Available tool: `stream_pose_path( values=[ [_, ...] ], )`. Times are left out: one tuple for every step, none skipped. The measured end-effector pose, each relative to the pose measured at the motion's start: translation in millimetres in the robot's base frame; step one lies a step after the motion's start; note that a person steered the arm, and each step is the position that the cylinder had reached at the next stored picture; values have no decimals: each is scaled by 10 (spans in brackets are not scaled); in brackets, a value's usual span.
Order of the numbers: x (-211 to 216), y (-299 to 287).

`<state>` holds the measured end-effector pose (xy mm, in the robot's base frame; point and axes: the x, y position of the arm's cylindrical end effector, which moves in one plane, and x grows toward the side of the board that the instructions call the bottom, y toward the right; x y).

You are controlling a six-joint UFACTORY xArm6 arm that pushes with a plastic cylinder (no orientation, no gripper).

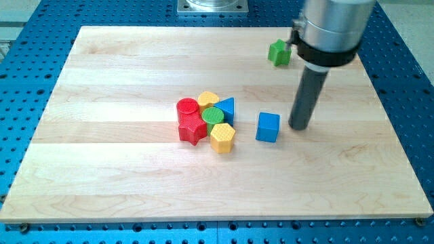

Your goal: Move the cube to the top right of the hexagon

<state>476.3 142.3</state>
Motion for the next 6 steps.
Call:
stream_pose_path(
  values=[
    [93,-421],
    [94,-476],
    [133,-498],
    [133,-666],
    [110,-476],
    [-354,537]
  ],
)
